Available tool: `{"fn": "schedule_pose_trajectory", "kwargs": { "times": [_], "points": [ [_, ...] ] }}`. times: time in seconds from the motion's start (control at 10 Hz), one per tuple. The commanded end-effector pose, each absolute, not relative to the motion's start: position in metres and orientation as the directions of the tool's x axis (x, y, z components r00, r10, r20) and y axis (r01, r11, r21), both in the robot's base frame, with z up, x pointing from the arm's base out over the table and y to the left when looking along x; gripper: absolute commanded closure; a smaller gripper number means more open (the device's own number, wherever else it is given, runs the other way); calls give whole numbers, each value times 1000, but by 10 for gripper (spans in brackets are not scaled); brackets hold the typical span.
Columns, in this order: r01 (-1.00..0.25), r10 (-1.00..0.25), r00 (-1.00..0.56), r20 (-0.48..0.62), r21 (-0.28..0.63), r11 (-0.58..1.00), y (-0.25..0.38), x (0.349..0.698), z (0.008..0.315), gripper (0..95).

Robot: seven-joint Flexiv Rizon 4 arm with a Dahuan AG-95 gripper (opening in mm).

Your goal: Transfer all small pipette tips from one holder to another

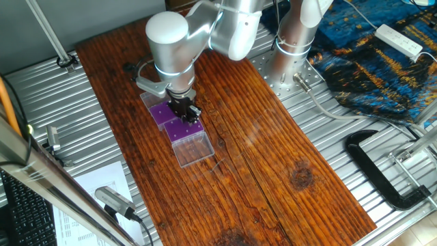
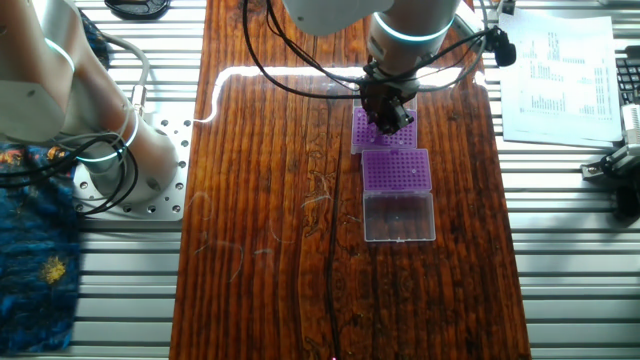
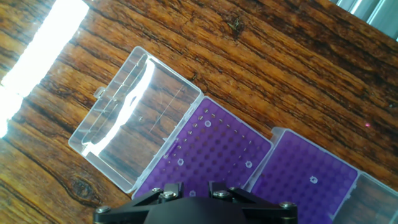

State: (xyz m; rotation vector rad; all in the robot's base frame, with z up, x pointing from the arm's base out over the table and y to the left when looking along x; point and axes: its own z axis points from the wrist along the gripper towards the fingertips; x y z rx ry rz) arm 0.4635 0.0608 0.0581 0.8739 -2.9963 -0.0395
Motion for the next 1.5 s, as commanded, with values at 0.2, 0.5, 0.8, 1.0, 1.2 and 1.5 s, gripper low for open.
{"fn": "schedule_pose_trajectory", "kwargs": {
  "times": [0.2,0.5,0.8,1.0,1.2,1.5],
  "points": [
    [-533,-534,-846,13,29,846,61,465,57,950],
    [-532,-532,-847,12,29,846,61,464,56,950],
    [-542,-542,-840,10,30,840,61,464,57,760],
    [-540,-541,-841,10,30,841,61,464,57,760],
    [-537,-538,-843,11,30,843,61,463,57,760],
    [-534,-534,-845,12,31,845,61,461,55,760]
  ]
}}
